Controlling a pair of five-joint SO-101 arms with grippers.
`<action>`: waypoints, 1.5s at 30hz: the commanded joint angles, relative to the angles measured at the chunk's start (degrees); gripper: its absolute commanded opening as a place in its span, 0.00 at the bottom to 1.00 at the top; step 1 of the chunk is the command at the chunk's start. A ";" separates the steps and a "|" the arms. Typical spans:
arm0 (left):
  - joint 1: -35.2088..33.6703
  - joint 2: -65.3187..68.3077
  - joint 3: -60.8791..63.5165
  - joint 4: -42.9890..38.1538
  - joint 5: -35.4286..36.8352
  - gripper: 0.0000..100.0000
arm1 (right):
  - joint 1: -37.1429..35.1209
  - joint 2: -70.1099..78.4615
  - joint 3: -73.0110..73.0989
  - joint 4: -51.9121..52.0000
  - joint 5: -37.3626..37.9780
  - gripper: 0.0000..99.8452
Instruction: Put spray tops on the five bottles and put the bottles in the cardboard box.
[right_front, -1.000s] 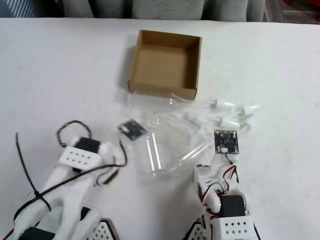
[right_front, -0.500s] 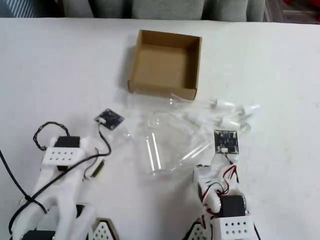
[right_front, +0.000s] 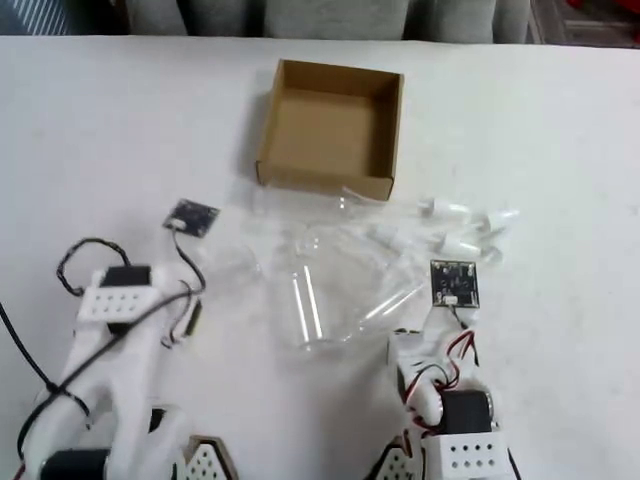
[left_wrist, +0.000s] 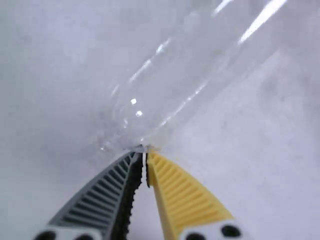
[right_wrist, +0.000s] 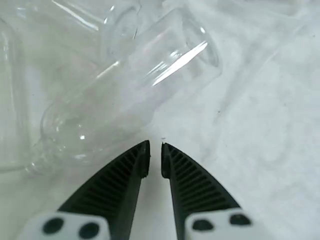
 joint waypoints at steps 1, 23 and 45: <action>-4.62 11.03 -10.11 -0.62 0.70 0.02 | 1.45 -0.57 0.35 0.31 0.00 0.02; 1.10 39.96 -44.57 -11.52 20.48 0.02 | 1.45 -0.57 0.35 0.31 0.00 0.02; 4.44 26.77 -34.99 -12.40 51.78 0.28 | 1.27 -0.57 0.35 0.31 0.00 0.02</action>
